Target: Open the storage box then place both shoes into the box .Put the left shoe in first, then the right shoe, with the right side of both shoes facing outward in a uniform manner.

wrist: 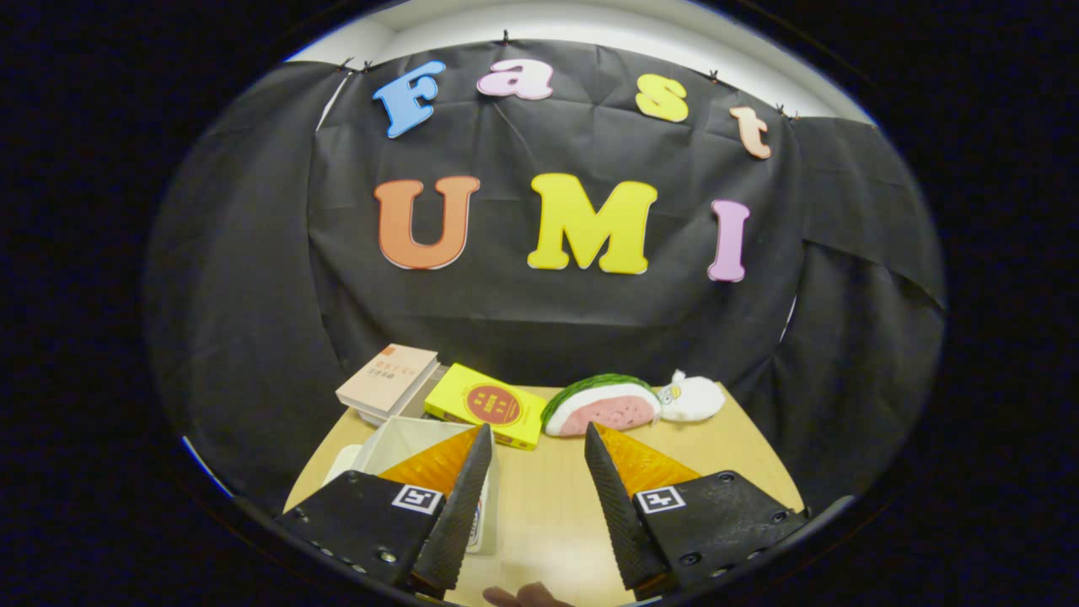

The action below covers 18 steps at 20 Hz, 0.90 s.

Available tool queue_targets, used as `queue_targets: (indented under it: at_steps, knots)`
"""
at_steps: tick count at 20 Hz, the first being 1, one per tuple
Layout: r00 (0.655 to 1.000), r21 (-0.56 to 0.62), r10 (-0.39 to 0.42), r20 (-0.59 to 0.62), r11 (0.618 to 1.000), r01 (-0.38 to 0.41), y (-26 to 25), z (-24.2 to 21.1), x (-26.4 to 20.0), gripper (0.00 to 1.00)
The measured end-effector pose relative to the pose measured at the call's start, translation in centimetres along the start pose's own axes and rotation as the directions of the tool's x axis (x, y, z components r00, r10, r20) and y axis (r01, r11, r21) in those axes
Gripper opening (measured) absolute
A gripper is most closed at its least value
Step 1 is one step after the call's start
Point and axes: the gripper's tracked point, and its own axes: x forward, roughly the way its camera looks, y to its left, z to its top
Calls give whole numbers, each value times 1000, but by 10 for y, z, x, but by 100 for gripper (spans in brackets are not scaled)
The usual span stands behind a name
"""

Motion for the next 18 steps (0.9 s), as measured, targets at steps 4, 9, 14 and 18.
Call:
queue_targets:
  at_steps: [4,9,14,18]
  knots:
    - [991,-20,-29,131,999,32,-36,35,-28,86]
    - [980,31,-38,198,999,33,-58,66,-53,96]
    - [972,42,8,234,999,-19,-44,82,-61,96]
    - [965,30,38,258,998,-48,-29,90,-68,96]
